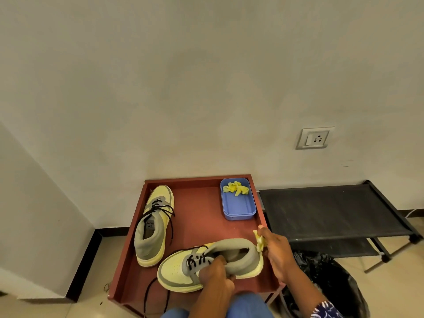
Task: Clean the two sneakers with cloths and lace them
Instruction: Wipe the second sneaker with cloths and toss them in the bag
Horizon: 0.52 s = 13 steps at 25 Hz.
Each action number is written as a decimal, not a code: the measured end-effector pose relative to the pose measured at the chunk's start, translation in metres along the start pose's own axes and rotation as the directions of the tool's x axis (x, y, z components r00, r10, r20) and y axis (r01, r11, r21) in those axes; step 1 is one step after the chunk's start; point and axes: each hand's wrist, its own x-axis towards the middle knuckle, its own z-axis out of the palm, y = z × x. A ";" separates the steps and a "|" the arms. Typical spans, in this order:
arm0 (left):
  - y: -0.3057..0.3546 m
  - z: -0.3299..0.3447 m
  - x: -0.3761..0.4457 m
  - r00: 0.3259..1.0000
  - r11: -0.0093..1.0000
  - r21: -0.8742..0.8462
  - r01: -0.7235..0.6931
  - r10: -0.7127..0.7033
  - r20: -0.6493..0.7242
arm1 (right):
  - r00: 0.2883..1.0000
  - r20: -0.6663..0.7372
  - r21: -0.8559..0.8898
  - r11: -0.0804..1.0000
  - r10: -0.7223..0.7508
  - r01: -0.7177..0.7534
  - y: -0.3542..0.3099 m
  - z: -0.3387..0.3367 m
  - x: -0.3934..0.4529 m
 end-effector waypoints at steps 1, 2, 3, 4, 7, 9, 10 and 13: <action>0.001 0.002 -0.006 1.000 1.000 0.020 0.010 -0.011 0.022 | 1.000 0.011 0.018 1.000 -0.008 0.007 -0.006 -0.003 -0.002; 0.001 0.003 -0.010 0.999 0.999 0.031 0.012 -0.013 0.046 | 0.999 0.033 0.036 0.999 -0.025 0.024 -0.012 -0.005 -0.004; 0.003 0.004 -0.014 0.997 0.999 0.039 0.006 -0.009 0.073 | 0.997 0.052 0.056 0.997 -0.055 0.052 -0.018 -0.008 -0.006; 0.006 0.005 -0.016 0.995 0.998 0.057 0.001 -0.007 0.102 | 0.994 0.062 0.076 0.994 -0.085 0.080 -0.023 -0.011 -0.008; 0.020 0.009 -0.017 0.985 0.990 0.128 -0.057 0.034 0.171 | 0.984 0.086 0.130 0.981 -0.155 0.143 -0.033 -0.014 -0.016; 0.035 0.008 -0.008 0.979 0.968 0.206 -0.145 0.111 0.170 | 0.982 0.110 0.130 0.982 -0.153 0.138 -0.034 -0.009 -0.021; 0.043 0.006 -0.003 0.975 0.948 0.255 -0.190 0.152 0.161 | 0.981 0.121 0.130 0.982 -0.150 0.134 -0.032 -0.004 -0.025; 0.065 -0.005 0.013 0.958 0.872 0.401 -0.282 0.229 0.175 | 0.984 0.117 0.109 0.987 -0.134 0.122 -0.017 0.014 -0.034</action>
